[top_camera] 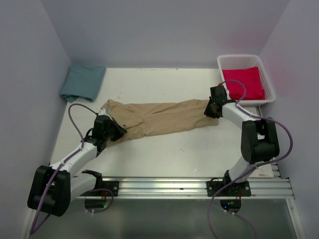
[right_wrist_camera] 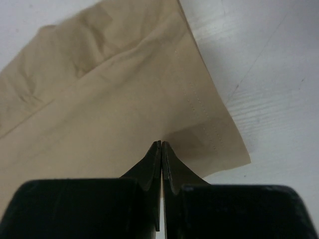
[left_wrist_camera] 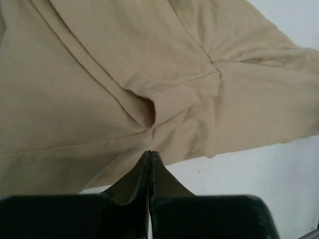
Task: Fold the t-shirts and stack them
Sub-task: Fold the other side of the tshirt into a rectangle
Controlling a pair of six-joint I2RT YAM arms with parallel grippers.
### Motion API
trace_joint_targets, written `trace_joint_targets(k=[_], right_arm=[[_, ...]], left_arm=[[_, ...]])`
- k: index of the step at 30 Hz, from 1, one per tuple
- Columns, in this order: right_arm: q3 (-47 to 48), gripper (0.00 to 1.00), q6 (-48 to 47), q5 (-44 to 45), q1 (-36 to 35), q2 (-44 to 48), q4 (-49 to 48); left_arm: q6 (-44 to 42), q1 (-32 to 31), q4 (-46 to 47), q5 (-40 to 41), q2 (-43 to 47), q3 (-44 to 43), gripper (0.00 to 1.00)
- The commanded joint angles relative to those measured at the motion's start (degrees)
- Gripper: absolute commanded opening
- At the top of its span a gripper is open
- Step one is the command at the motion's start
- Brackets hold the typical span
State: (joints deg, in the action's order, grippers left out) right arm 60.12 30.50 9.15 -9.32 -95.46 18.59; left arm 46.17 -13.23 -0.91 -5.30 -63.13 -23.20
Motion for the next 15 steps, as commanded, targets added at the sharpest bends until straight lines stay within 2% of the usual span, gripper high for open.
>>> trace_joint_targets(k=[1,9,15], right_arm=[[-0.7,0.00,1.9,-1.5,0.0,-1.1,-2.1],[-0.2,0.00,2.5,-2.1,-0.1,-9.0,-3.5],[0.0,0.00,2.5,-0.5,0.0,-10.6,-2.1]], left_arm=[[3.0,-0.7,5.4,1.3,2.2,-0.3,0.00],[2.4,-0.7,7.8,4.9,0.5,-0.5,0.00],[0.8,-0.7,8.3,10.1,-7.4,-2.4,0.00]])
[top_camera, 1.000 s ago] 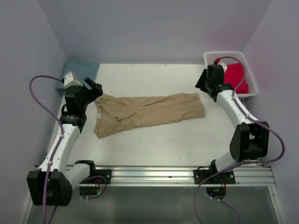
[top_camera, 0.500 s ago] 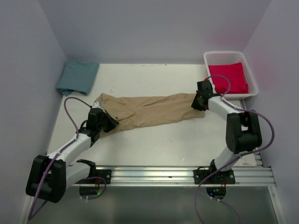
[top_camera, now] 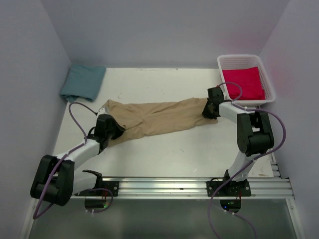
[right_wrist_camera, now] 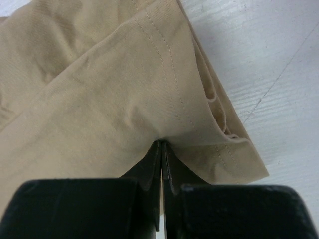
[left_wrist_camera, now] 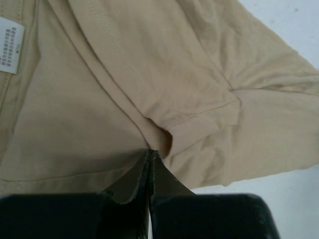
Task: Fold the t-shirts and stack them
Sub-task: Fold the other side of the tshirt into a rectangle
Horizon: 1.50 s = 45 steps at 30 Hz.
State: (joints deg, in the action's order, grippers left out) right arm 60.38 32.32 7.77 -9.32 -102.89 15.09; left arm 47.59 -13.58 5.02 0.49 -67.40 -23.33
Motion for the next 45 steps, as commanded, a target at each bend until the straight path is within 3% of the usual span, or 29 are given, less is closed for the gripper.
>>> trace_joint_targets(k=[1,11,15,18,22,29,36,39,43,45], right_arm=[[0.3,0.00,0.6,1.2,-0.1,-3.3,2.4],[2.5,0.00,1.3,7.5,-0.1,-4.2,8.5],[2.8,0.00,2.9,14.4,0.4,-4.9,12.7],[2.6,0.00,4.2,14.3,1.7,-5.7,14.4],[3.1,0.00,5.2,13.9,2.6,-7.1,15.9],[3.7,0.00,5.6,13.9,3.5,-7.8,17.5],[3.6,0.00,4.7,11.7,3.4,-7.5,16.2],[3.6,0.00,4.5,11.1,3.5,-7.4,15.4],[4.0,0.00,4.1,10.5,3.4,-7.6,15.1],[4.0,0.00,4.0,9.8,3.4,-7.6,15.1]], left_arm=[[-0.7,-0.3,1.8,4.4,-5.9,-2.6,0.00],[-1.0,0.4,-4.8,14.7,-11.8,-5.2,0.00],[-1.4,5.4,-8.9,17.6,-9.9,-5.8,0.00],[-3.6,10.9,-9.9,17.4,-8.6,-6.6,0.00],[-5.3,13.5,-10.9,17.8,-10.3,-8.0,0.00],[-4.8,15.7,-8.2,11.7,-11.6,-7.3,0.00],[-3.6,15.2,-1.9,-2.0,0.5,-6.3,0.00],[-3.2,14.3,-0.5,-3.3,3.9,-6.2,0.00],[-2.4,14.3,2.5,-7.9,1.7,-5.6,0.00],[-2.3,14.2,1.9,-11.0,-3.5,-6.5,0.00]])
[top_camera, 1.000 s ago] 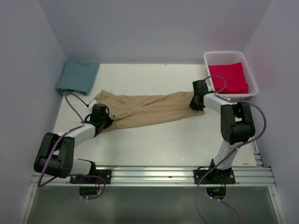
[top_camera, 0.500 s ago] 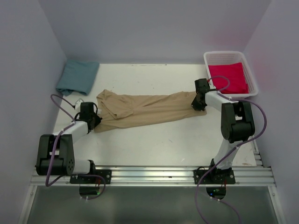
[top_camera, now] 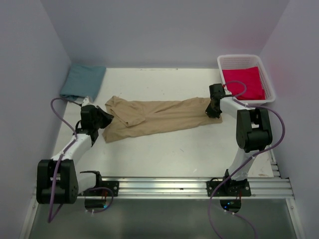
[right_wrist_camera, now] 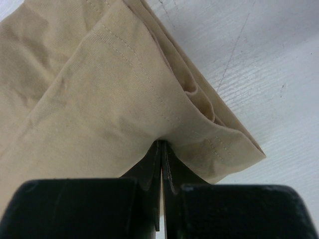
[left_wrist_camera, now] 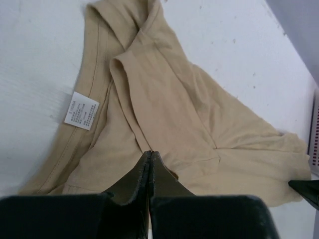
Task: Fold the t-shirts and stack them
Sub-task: Fold the other side of the tshirt into a rectangle
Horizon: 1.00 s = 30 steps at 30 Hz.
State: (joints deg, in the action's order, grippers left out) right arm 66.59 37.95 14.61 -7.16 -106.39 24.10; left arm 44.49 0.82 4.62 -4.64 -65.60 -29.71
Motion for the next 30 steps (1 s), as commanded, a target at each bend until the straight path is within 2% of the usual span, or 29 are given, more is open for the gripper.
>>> trace_joint_targets(k=[1,4,8,13,15,21,22,23,25,26,30], right_arm=[[-2.1,0.00,-1.8,3.0,1.4,-3.9,6.1],[-2.3,0.00,-1.8,2.6,1.4,-3.7,5.9],[-2.5,0.00,-2.0,2.6,1.3,-3.6,5.7],[-2.5,0.00,-1.9,2.6,1.3,-3.6,5.4],[-2.4,0.00,-2.0,2.4,1.3,-3.7,5.3],[-2.6,0.00,-1.9,2.4,1.3,-3.7,5.2],[-2.6,0.00,-2.0,2.4,1.2,-3.7,5.2],[-2.6,0.00,-2.1,2.2,1.3,-3.7,5.2],[-2.7,0.00,-2.1,2.3,1.3,-3.9,4.9],[-2.8,0.00,-2.1,2.2,1.3,-3.8,4.9],[-2.7,0.00,-2.1,2.2,1.2,-3.8,4.8]], left_arm=[[0.7,-0.2,2.1,-6.8,-7.3,-0.9,0.00],[1.6,-0.3,5.2,-12.8,-13.7,-1.4,0.00],[3.6,-2.3,9.8,-19.2,-16.6,-0.6,0.00],[9.0,-3.2,17.7,-21.1,-12.7,3.6,0.00],[10.2,-3.2,18.7,-21.2,-12.8,4.6,0.04],[11.6,-4.2,14.7,-19.3,-14.4,4.2,0.02],[11.7,-4.6,14.0,-17.5,-14.0,4.1,0.06],[11.7,-4.9,13.4,-16.4,-13.6,4.1,0.24],[11.7,-5.6,12.9,-15.0,-12.4,4.1,0.39],[11.6,-5.7,12.8,-14.3,-12.3,4.1,0.50],[11.1,-5.9,12.9,-13.1,-12.2,3.6,0.59]])
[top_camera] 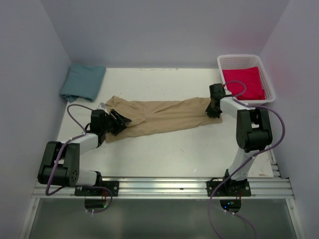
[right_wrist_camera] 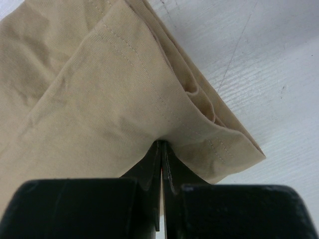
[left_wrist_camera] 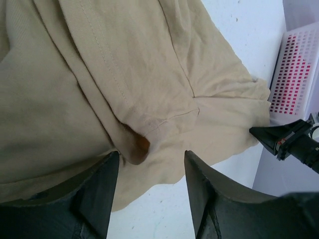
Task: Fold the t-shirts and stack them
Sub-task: Fold the other side of the tshirt into a rectangle
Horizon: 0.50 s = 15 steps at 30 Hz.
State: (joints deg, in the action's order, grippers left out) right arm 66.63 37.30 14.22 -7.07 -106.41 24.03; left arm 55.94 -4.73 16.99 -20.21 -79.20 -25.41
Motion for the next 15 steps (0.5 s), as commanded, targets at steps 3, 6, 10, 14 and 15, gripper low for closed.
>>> trace_joint_targets(k=[3,6,10,14,15], right_arm=[[-2.8,0.00,-1.4,2.6,1.2,-3.7,4.8],[-2.9,0.00,-1.4,2.6,1.1,-3.8,4.6],[-2.9,0.00,-1.4,2.7,1.2,-3.8,4.5],[-2.9,0.00,-1.4,2.8,1.1,-3.8,4.4],[-3.0,0.00,-1.4,2.8,1.1,-3.8,4.4]], left_arm=[[-0.6,-0.5,1.2,3.1,0.5,-1.0,0.59],[-0.6,-0.6,2.9,3.5,-1.2,-1.0,0.59],[0.2,-0.5,5.9,4.1,-2.9,-0.9,0.57],[1.4,-0.5,8.6,3.7,-5.8,-1.2,0.54],[1.6,-0.5,9.6,3.7,-6.2,-1.2,0.54]])
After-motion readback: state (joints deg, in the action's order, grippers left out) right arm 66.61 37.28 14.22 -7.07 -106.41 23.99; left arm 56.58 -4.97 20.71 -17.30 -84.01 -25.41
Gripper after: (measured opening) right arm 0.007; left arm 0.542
